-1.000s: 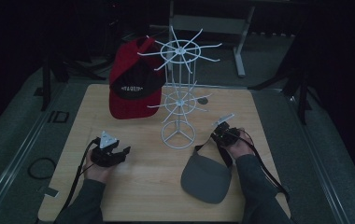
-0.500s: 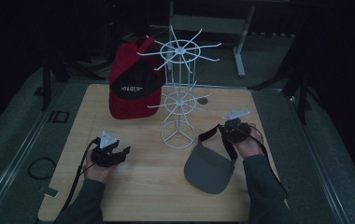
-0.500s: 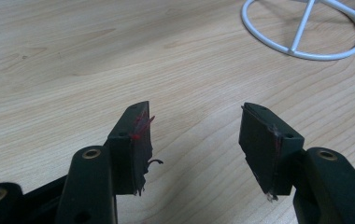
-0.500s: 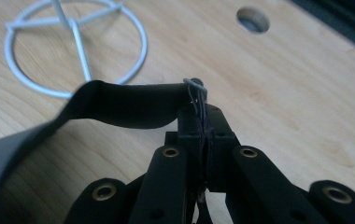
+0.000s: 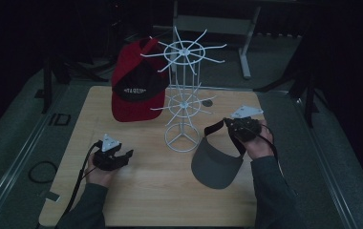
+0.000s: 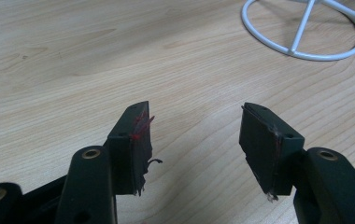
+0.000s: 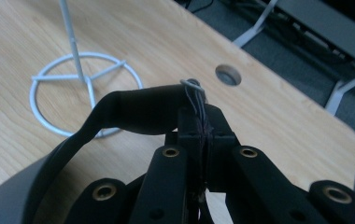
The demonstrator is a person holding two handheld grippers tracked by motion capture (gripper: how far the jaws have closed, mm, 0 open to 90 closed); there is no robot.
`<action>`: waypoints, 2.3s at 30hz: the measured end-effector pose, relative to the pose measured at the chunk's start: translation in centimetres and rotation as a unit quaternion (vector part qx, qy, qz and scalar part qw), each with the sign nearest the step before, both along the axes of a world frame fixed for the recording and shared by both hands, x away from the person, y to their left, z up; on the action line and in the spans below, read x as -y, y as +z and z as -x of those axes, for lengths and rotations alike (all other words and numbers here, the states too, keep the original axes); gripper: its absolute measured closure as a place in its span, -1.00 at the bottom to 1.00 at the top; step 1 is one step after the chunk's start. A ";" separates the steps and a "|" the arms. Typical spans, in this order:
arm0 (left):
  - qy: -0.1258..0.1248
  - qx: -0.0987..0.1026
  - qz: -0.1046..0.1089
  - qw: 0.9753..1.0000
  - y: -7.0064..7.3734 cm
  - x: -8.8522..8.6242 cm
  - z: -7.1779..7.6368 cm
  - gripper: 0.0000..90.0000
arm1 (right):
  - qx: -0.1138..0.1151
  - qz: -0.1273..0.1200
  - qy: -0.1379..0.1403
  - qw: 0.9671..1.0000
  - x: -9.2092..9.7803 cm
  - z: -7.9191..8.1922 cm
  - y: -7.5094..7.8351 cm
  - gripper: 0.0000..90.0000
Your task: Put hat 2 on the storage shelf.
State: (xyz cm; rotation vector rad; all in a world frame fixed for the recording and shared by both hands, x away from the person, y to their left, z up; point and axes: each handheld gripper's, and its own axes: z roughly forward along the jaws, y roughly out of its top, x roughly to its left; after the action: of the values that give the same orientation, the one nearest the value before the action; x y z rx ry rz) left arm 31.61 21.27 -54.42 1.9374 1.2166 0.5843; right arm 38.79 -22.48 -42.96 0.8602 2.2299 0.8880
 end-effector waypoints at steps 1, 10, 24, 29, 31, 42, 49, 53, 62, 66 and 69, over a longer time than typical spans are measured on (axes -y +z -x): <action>0.000 0.000 0.000 1.000 0.0 0.0 0.0 -0.02 | 0.006 -0.001 0.002 1.000 0.0 0.1 0.2 0.95; 0.001 0.000 0.001 1.000 0.0 0.0 0.0 -0.02 | 0.053 -0.010 0.012 0.998 -0.3 1.9 2.2 0.95; 0.001 -0.001 0.001 1.000 0.0 0.1 0.0 -0.02 | 0.112 -0.030 0.020 0.993 -0.1 3.6 4.0 0.95; 0.000 -0.002 0.003 1.000 0.0 0.1 0.0 -0.02 | 0.126 -0.036 0.024 0.991 -0.2 4.1 4.5 0.95; 0.000 -0.002 0.003 1.000 0.0 0.1 0.0 -0.02 | 0.127 -0.038 0.026 0.991 -0.3 4.3 4.7 0.95; 0.001 -0.002 0.003 1.000 -0.1 0.1 0.0 -0.02 | 0.143 -0.046 0.043 0.988 -0.5 5.1 5.7 0.95; 0.001 -0.001 0.003 1.000 0.0 0.1 0.0 -0.02 | 0.155 -0.044 0.051 0.986 -0.8 5.5 6.3 0.95; 0.002 -0.002 0.004 1.000 0.0 0.1 0.0 -0.02 | 0.161 -0.040 0.054 0.985 -0.7 5.6 6.5 0.95; 0.002 -0.002 0.003 1.000 0.0 0.1 0.0 -0.02 | 0.173 -0.045 0.060 0.982 -0.8 6.1 7.3 0.95; 0.002 -0.002 0.003 1.000 0.0 0.1 0.0 -0.02 | 0.182 -0.046 0.067 0.980 -1.1 6.6 7.7 0.95; 0.003 -0.001 0.003 1.000 0.0 0.0 0.0 -0.02 | 0.188 -0.047 0.070 0.979 -1.3 6.7 8.0 0.95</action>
State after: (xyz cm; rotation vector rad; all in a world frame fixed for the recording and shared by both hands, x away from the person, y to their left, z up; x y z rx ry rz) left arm 31.63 21.22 -54.44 1.9305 1.2242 0.5793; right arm 32.07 -21.18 -34.91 0.5275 1.9463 1.1266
